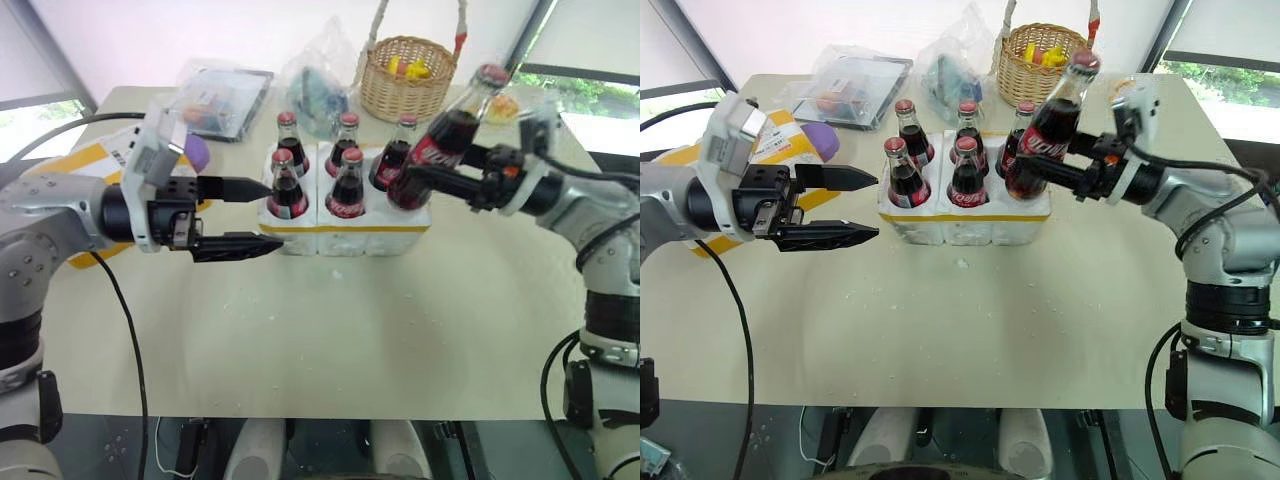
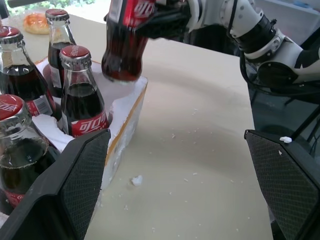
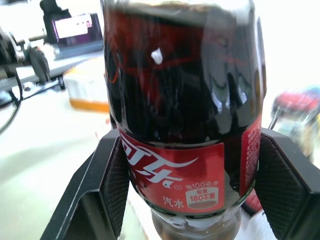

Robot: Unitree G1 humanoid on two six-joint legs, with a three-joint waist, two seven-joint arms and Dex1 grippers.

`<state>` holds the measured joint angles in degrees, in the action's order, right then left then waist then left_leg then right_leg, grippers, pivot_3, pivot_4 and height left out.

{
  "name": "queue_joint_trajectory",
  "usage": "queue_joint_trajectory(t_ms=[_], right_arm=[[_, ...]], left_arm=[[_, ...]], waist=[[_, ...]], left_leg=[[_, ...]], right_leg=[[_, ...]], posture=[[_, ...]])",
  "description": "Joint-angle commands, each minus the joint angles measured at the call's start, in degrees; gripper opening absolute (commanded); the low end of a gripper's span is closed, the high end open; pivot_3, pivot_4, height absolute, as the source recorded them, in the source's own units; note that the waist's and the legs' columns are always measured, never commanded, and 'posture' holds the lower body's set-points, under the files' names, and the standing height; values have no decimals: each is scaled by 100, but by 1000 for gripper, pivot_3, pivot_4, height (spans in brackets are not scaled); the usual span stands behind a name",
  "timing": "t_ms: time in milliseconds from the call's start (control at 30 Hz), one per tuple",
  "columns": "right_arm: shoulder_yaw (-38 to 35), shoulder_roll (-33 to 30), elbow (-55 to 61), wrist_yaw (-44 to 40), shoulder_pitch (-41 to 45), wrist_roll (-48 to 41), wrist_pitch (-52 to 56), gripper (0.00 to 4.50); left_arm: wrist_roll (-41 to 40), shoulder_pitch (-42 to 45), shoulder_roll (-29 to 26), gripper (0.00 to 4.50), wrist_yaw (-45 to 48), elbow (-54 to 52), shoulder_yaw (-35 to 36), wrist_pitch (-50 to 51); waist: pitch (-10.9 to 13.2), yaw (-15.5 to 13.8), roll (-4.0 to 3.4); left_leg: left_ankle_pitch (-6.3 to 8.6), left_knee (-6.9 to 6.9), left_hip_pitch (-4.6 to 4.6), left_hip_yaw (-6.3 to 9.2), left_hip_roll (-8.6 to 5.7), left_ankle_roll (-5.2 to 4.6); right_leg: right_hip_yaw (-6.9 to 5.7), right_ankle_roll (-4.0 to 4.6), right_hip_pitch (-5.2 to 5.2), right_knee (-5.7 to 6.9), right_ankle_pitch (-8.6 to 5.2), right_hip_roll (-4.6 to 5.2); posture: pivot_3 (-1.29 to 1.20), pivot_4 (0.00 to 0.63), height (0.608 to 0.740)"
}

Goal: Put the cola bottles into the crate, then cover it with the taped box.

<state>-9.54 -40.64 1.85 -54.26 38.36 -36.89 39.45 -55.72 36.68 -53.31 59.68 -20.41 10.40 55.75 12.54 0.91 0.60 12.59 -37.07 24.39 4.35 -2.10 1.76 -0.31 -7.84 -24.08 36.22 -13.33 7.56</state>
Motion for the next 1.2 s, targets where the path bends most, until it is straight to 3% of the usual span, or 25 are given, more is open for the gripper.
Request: queue_joint_trajectory(t_ms=[33,533,600,667,1000,1200], right_arm=[[64,58,75,43,108,245,-430,2783],[469,489,-620,67,390,674,-664,2783],[531,522,-722,43,392,722,-591,3818],[553,528,-791,14,393,717,-515,4432],[312,183,-553,-184,180,668,-555,4432],[-180,-773,-287,-770,102,457,-545,4432]], left_arm=[[-88,98,-58,4500,-5,-75,155,-79],[-111,17,-104,4500,-54,-96,264,-73],[-98,15,-100,4500,-58,-96,262,-80],[-95,17,-100,4500,-58,-92,263,-84],[-32,-232,-181,4500,-195,-182,432,-116],[460,-1012,-531,4500,-640,-480,1091,-350]], waist=[[0,6,0],[-1,17,1],[-1,20,1],[-1,23,1],[-1,12,2],[-1,19,1]], left_leg=[[0,1,0,0,0,0],[0,1,0,0,1,1],[-1,1,0,0,1,1],[-1,1,-1,0,1,1],[-1,1,-1,1,1,1],[-1,2,-1,1,1,1]], right_leg=[[0,0,-1,0,0,0],[0,1,-2,1,1,-1],[0,1,-2,1,1,-1],[0,1,-2,1,1,-2],[0,1,-1,2,1,-1],[0,1,-2,1,1,-1]], posture=[[0,150,737],[0,150,737],[0,150,737],[0,150,737],[0,150,737],[0,150,737]])
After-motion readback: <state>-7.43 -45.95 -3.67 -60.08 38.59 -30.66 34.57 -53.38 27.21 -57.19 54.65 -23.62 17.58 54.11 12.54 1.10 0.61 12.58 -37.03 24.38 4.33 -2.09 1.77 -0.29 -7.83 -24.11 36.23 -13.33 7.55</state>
